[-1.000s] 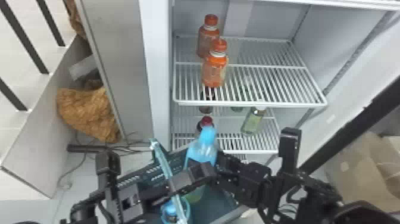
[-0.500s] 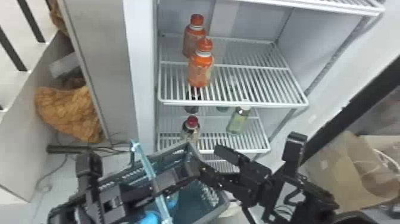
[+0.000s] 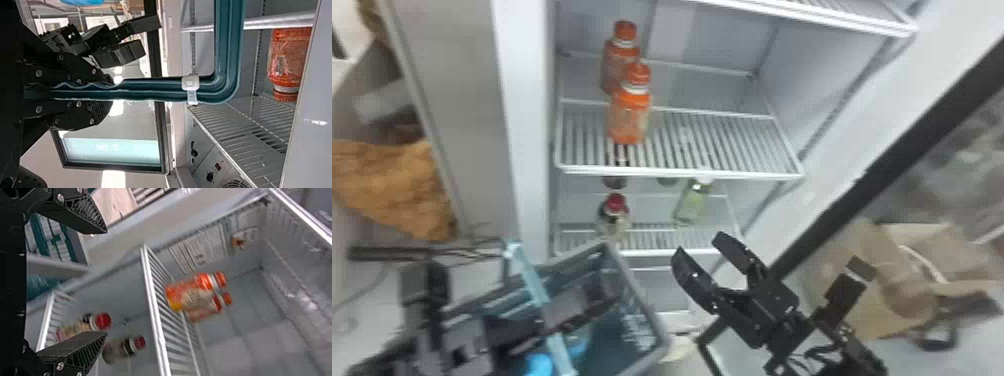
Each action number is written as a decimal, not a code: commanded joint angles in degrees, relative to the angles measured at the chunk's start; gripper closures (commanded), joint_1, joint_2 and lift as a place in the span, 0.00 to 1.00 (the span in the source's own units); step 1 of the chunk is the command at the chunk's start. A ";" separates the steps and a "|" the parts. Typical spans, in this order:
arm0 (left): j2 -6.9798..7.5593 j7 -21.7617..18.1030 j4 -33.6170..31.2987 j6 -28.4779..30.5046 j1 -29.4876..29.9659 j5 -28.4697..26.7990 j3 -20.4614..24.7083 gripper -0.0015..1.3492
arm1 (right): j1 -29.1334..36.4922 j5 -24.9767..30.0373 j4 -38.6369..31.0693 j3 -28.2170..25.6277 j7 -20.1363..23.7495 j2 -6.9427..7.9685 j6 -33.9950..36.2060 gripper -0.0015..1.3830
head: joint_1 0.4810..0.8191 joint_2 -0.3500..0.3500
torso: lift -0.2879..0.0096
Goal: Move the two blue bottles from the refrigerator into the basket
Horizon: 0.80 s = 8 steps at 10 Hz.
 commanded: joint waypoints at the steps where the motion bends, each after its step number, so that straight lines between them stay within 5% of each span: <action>1: 0.00 0.12 0.09 0.14 0.16 -0.02 0.00 0.89 | 2.86 0.16 0.80 -2.29 0.08 0.62 -5.12 0.10 | 0.63 0.01 | 0.93; 8: -0.35 0.38 0.23 0.14 1.56 0.09 0.46 0.89 | 13.69 0.16 2.07 -7.89 0.52 3.08 -20.31 0.10 | 0.63 0.00 | 0.93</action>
